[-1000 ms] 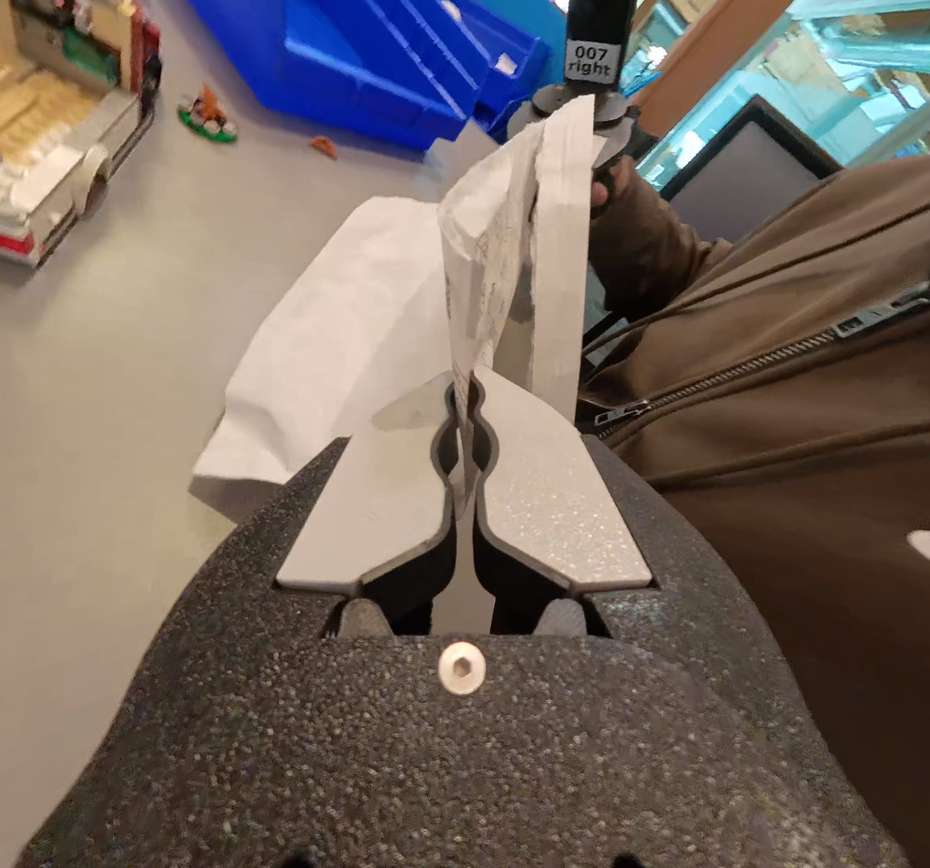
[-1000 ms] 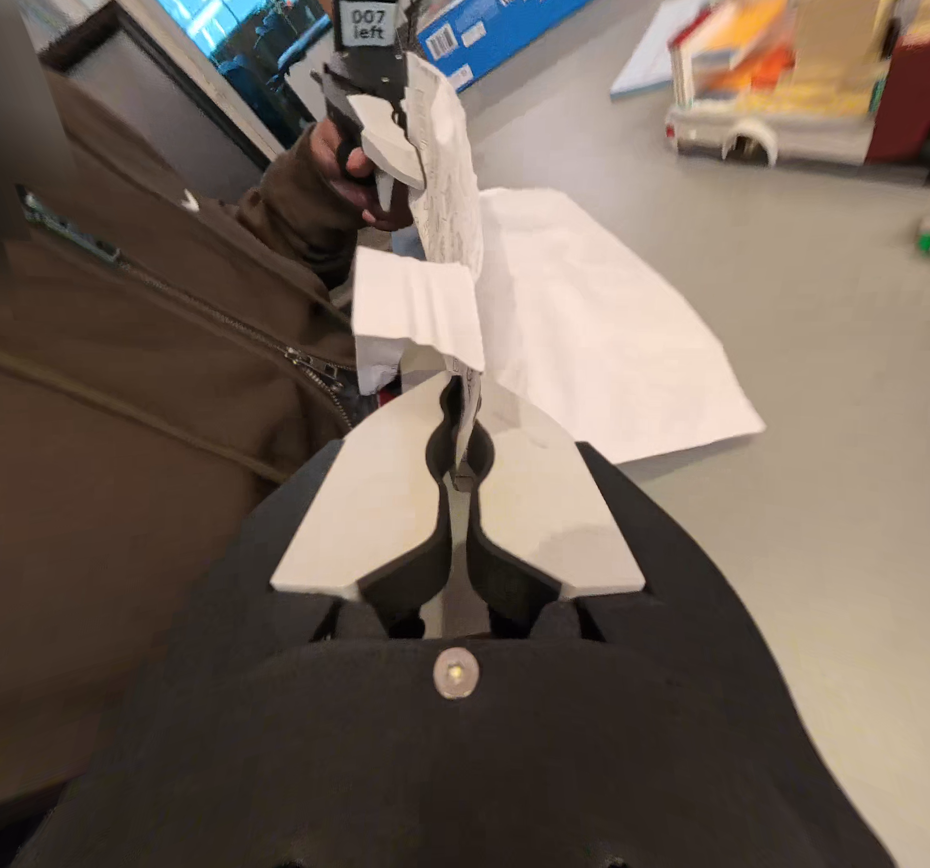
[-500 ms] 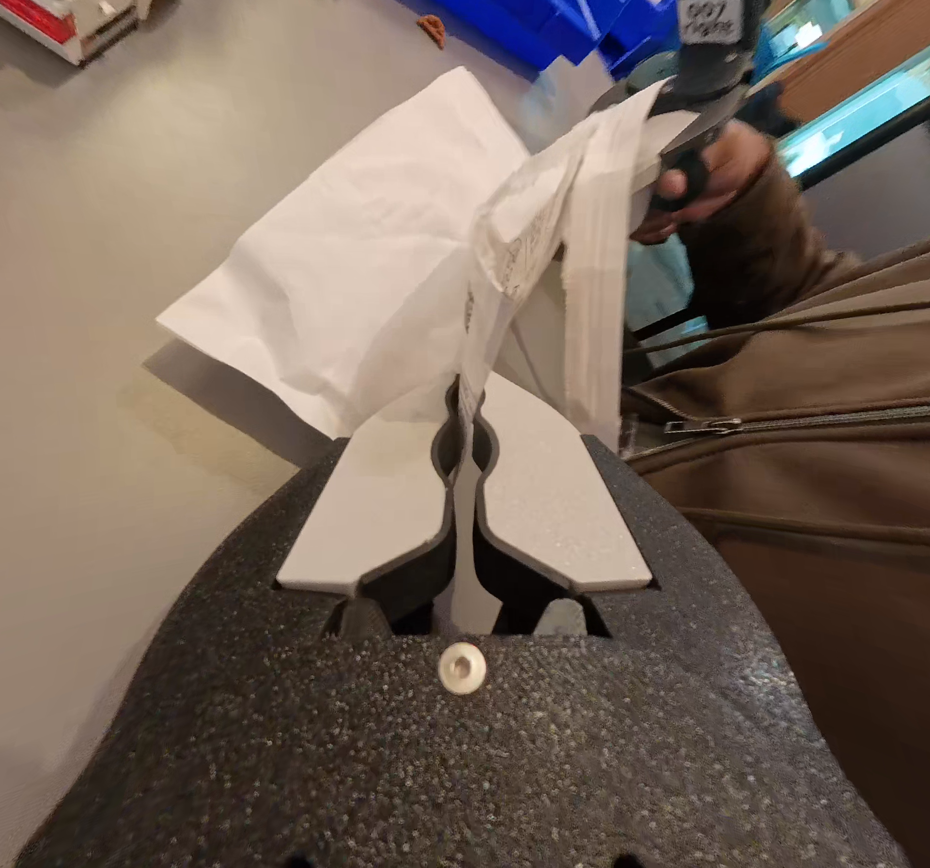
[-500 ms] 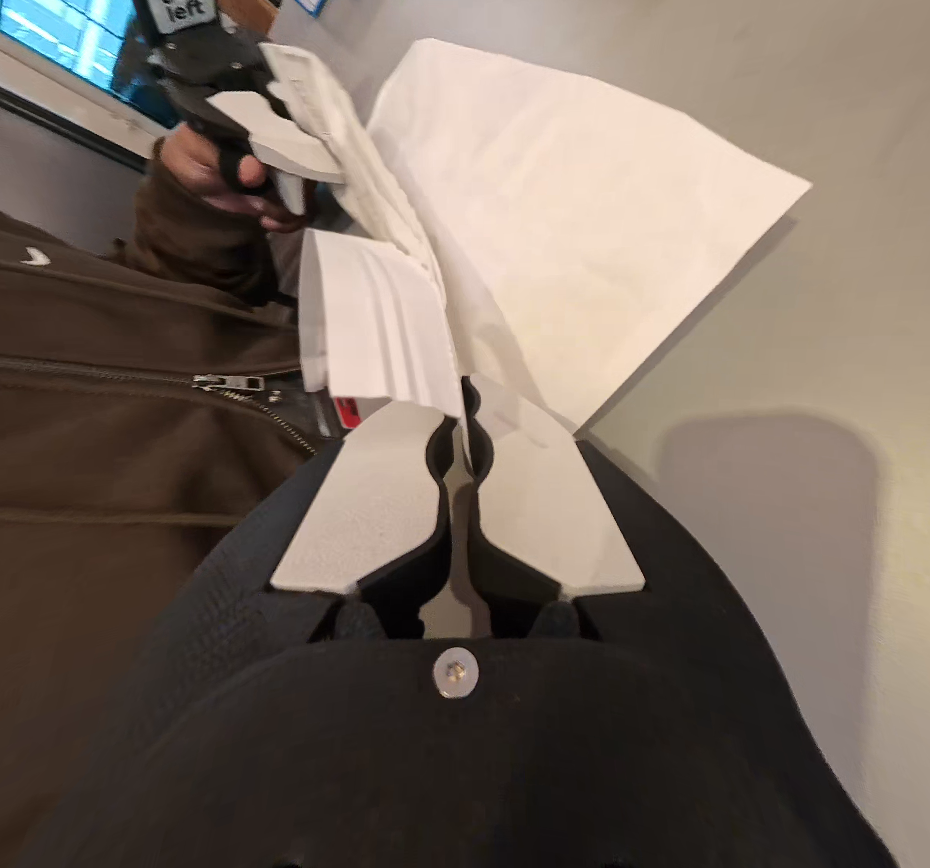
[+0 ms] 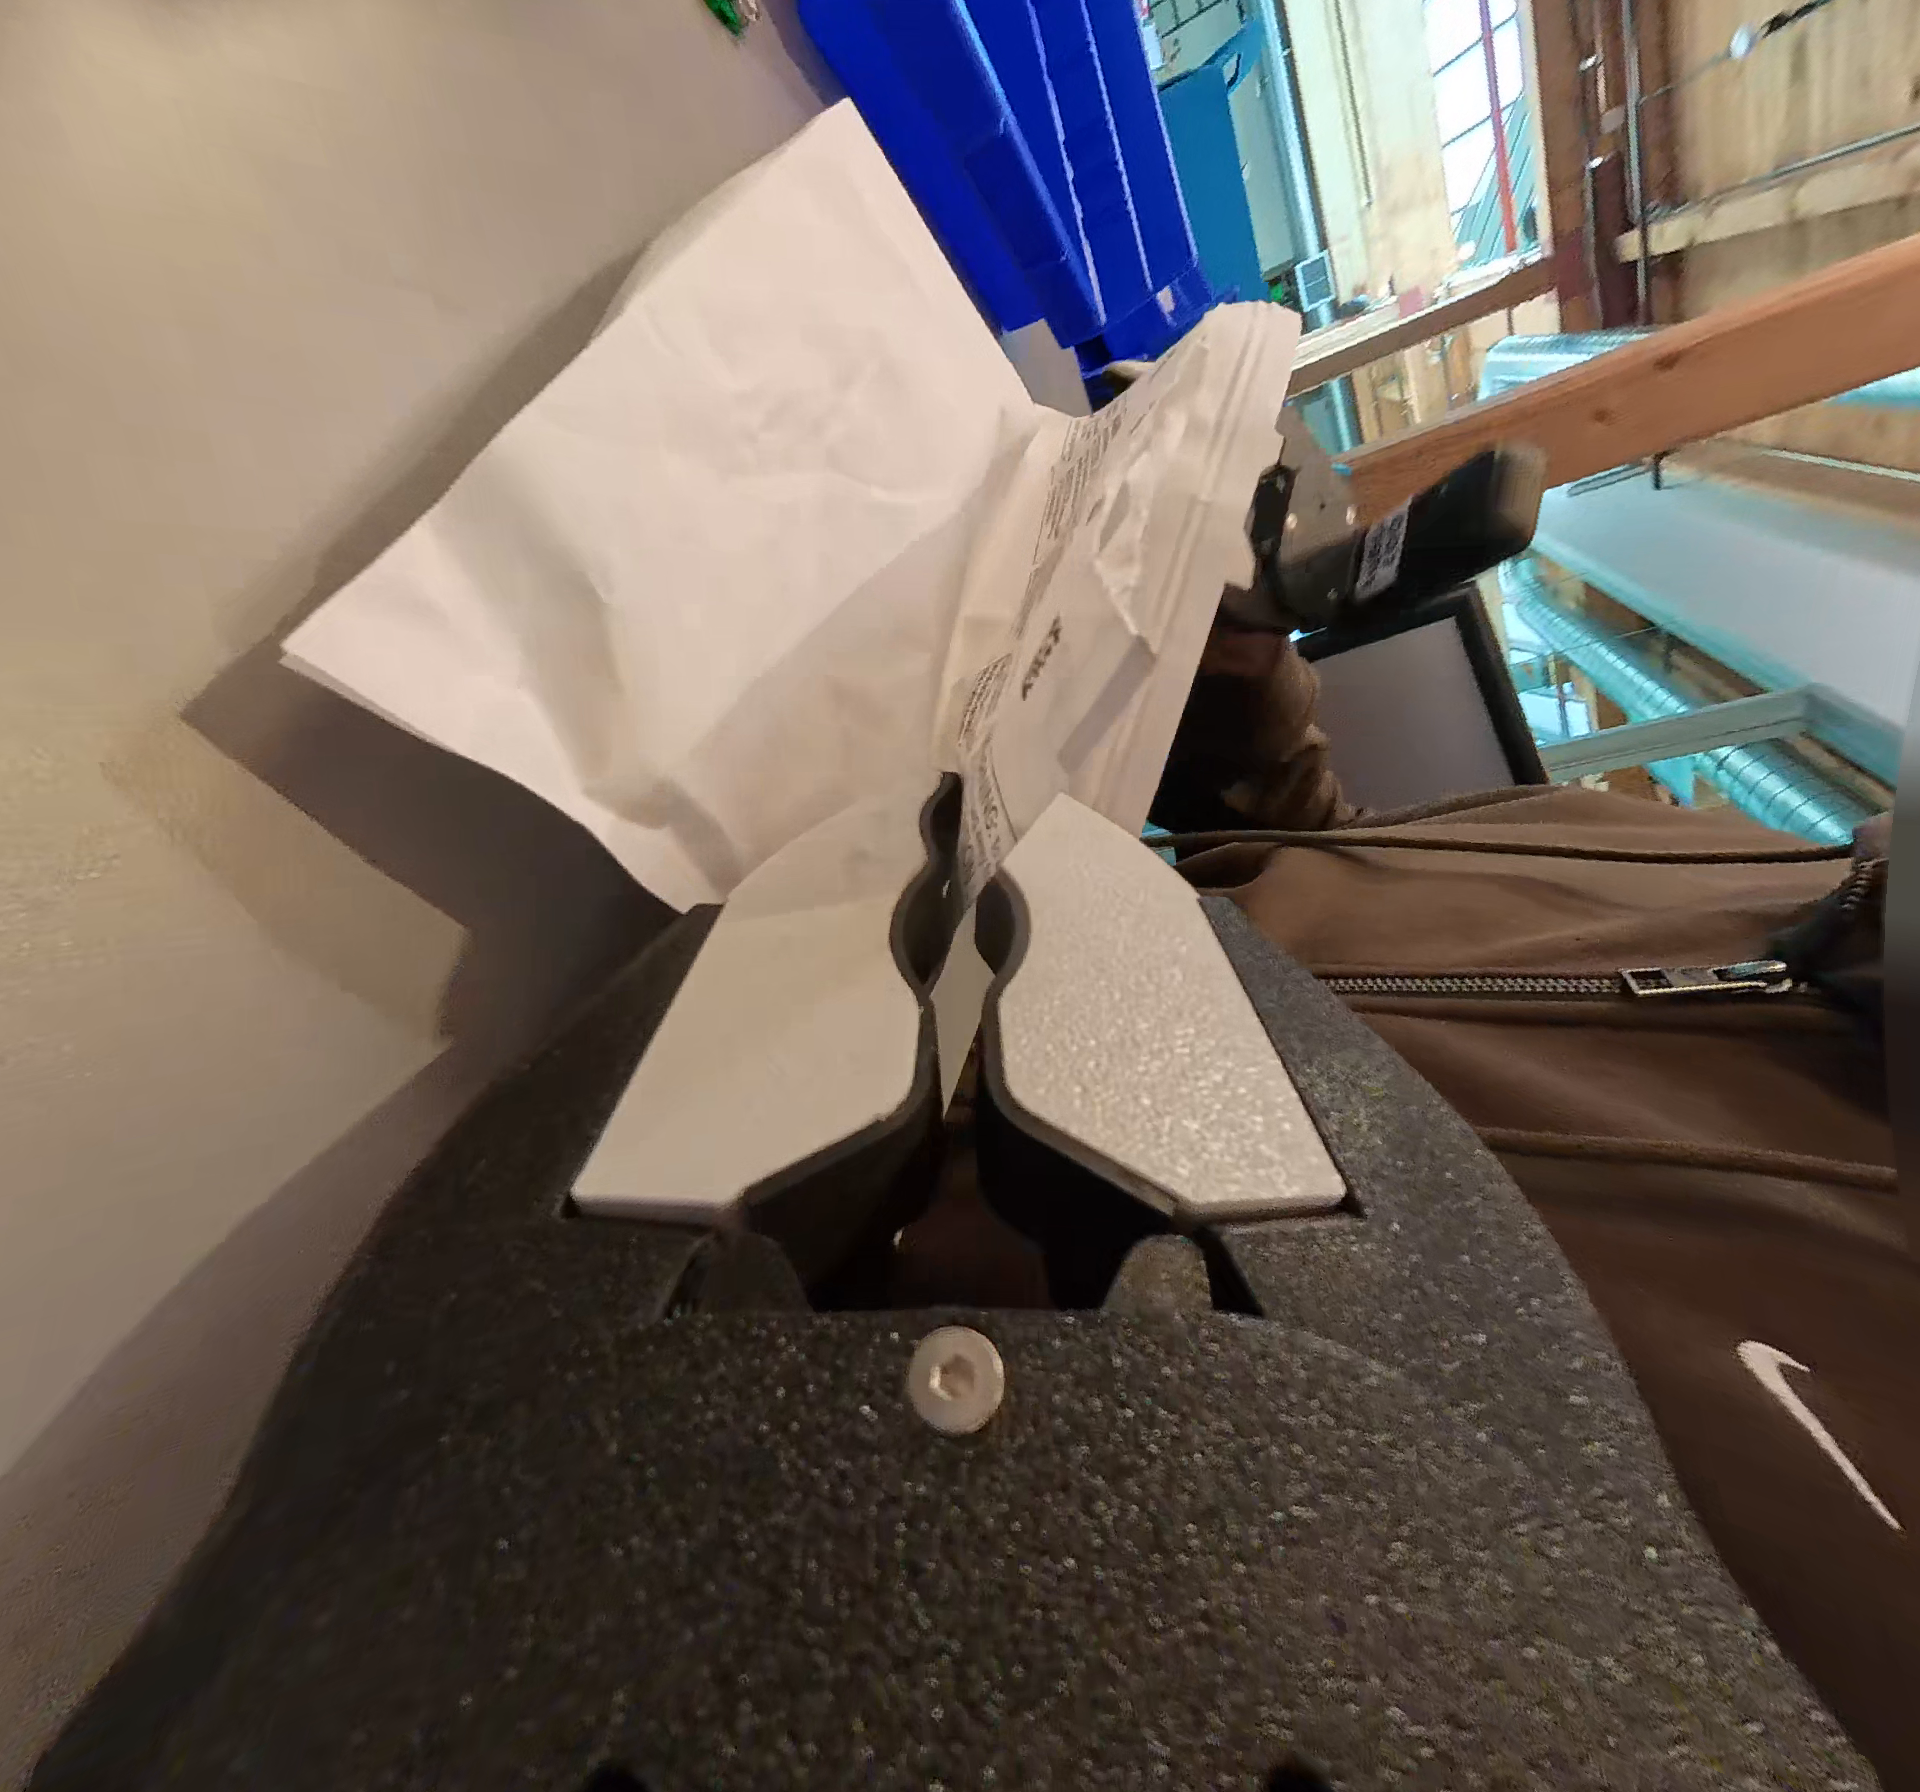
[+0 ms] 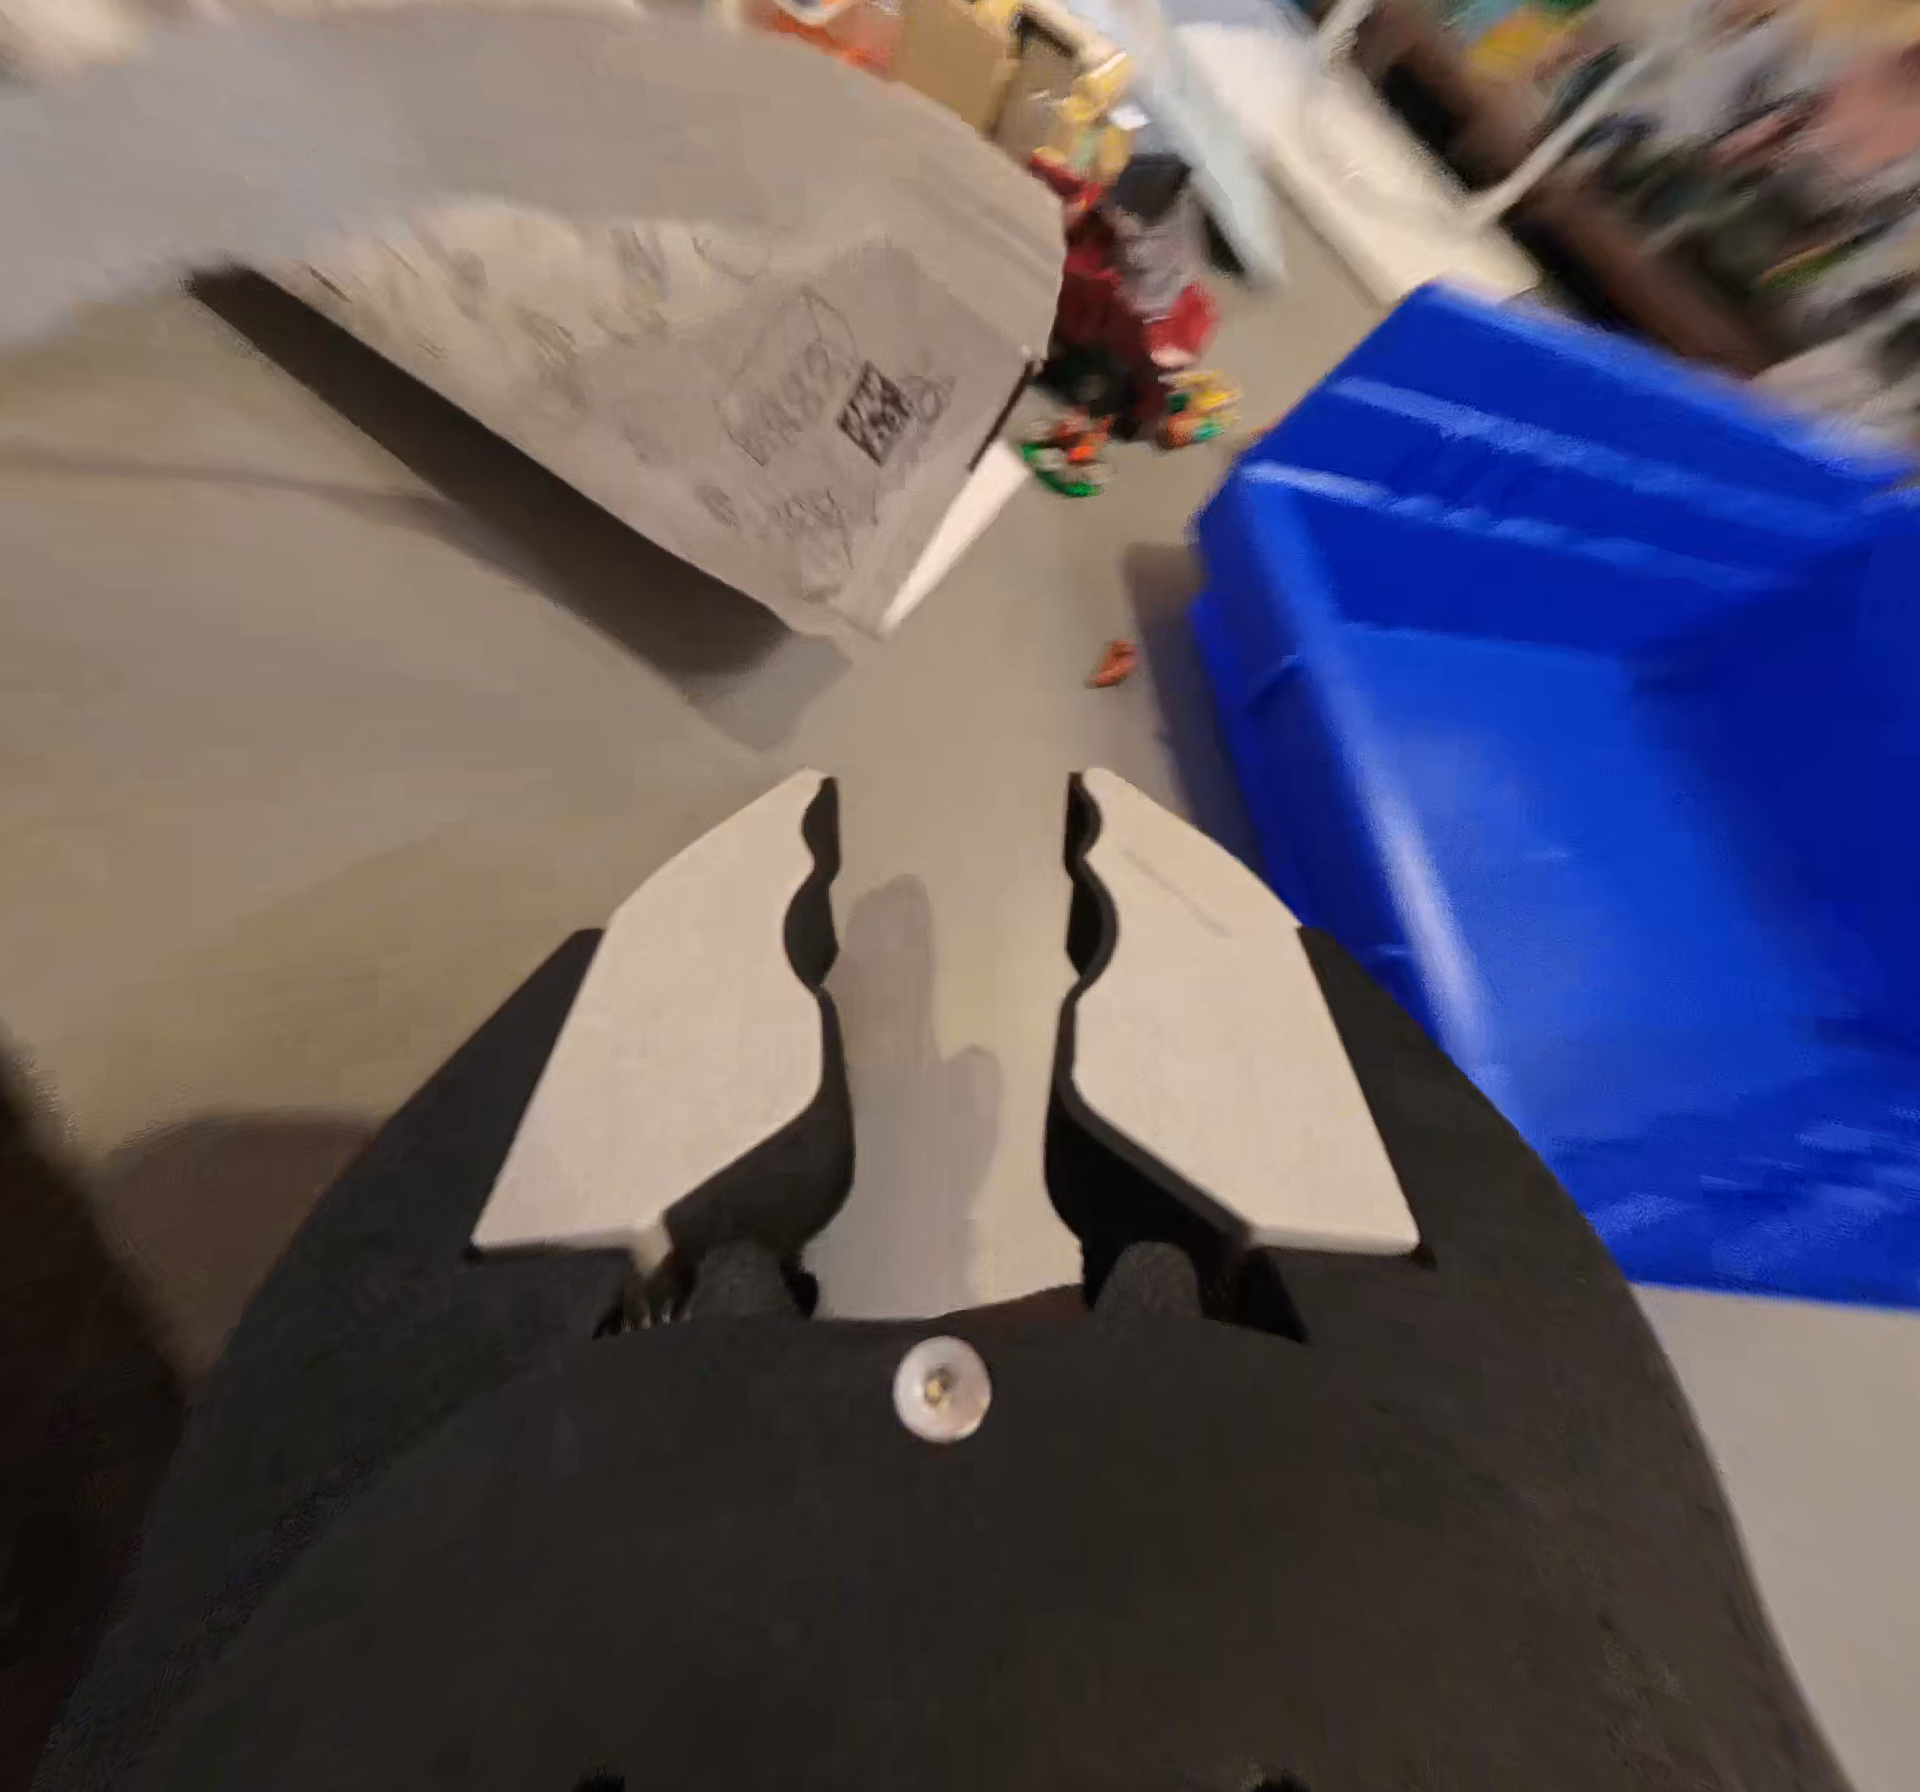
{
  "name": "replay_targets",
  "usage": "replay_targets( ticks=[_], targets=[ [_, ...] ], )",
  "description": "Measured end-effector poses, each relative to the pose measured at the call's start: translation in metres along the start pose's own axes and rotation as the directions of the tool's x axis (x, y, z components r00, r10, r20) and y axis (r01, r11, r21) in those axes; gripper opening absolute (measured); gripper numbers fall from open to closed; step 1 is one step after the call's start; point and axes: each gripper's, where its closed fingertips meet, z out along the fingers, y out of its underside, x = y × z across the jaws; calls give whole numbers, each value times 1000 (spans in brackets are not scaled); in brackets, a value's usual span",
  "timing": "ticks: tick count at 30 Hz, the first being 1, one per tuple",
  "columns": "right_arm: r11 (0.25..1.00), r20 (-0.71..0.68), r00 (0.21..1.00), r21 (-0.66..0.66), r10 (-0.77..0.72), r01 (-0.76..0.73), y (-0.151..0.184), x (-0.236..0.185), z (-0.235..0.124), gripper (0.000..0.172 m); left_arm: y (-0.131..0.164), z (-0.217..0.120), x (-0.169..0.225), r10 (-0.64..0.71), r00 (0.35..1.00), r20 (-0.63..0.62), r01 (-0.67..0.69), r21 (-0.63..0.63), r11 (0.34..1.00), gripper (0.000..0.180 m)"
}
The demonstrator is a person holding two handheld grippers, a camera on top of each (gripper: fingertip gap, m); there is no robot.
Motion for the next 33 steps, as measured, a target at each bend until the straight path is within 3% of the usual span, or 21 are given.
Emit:
replay_targets(
  ticks=[3, 7, 10, 15, 24, 29, 33],
  targets=[
    [951, -239, 924, 11, -299, 310, -10, 13, -3, 45, -4, 0, 2, -36, 999, -36, 36, 17, 999, 0],
    [777, -371, 732, 44, -571, 628, -39, -3, 4, 45, -10, -1, 5, -64, 995, -82, 68, 37, 997, 0],
    [644, -409, 593, 15, -694, 765, -53, -12, 21, 50, -11, -1, 7, -76, 991, -107, 80, 40, 996, 0],
    [499, -449, 414, -84, -792, 863, -71, -8, 52, 63, -12, 1, 11, -89, 985, -147, 94, 27, 995, 0],
    [376, -372, 335, -41, -866, 926, -88, -15, 81, 56, -11, -4, 13, -103, 976, -191, 103, -12, 995, 0],
    [368, -337, 358, 39, -871, 929, -88, -24, 85, 61, -14, -6, 17, -123, 964, -235, 127, 1, 992, 0],
    [352, -361, 338, 31, -869, 936, -86, -23, 86, 70, -13, -9, 27, -154, 938, -312, 164, 7, 986, 0]
  ],
)
